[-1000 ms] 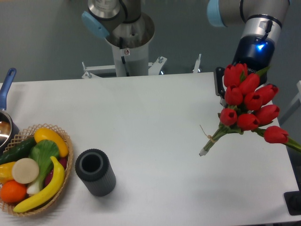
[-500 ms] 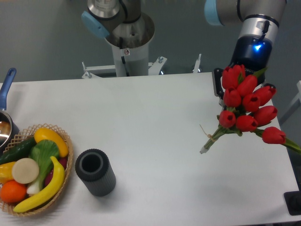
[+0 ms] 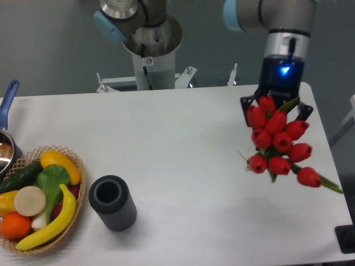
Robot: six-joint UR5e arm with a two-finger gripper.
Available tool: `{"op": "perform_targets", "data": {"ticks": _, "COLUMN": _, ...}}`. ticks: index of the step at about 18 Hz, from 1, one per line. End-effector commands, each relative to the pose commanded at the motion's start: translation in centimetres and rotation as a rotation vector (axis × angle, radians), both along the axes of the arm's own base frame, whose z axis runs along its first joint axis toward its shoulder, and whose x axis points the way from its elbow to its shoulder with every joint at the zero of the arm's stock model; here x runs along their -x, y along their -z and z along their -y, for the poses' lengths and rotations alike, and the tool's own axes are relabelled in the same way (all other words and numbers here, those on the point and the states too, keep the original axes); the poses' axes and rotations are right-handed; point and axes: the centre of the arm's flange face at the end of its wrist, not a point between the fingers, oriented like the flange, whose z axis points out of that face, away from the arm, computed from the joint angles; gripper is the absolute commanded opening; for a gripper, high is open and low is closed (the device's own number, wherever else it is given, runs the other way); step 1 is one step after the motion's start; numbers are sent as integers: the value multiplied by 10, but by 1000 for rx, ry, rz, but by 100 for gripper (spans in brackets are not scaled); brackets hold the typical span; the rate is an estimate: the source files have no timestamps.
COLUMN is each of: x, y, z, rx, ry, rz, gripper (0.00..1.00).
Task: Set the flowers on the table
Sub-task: 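Carry the tulip bouquet toward the table center, lowering it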
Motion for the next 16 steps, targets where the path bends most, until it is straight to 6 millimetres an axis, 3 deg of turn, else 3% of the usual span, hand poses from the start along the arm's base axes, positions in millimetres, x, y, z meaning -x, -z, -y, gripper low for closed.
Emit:
{"op": "perform_targets", "data": {"ticks": 6, "x": -28, "y": 33, "z": -21, "rx": 129, "ry": 22, "rz": -12, "gripper": 40}}
{"op": "perform_targets", "data": {"ticks": 9, "x": -46, "y": 61, "z": -32, "rx": 275, "ry": 39, "rz": -50, "gripper": 40}}
{"op": "perform_targets", "data": {"ticks": 16, "x": -64, "y": 97, "z": -51, "rx": 546, "ry": 46, "rz": -117, "gripper": 41}}
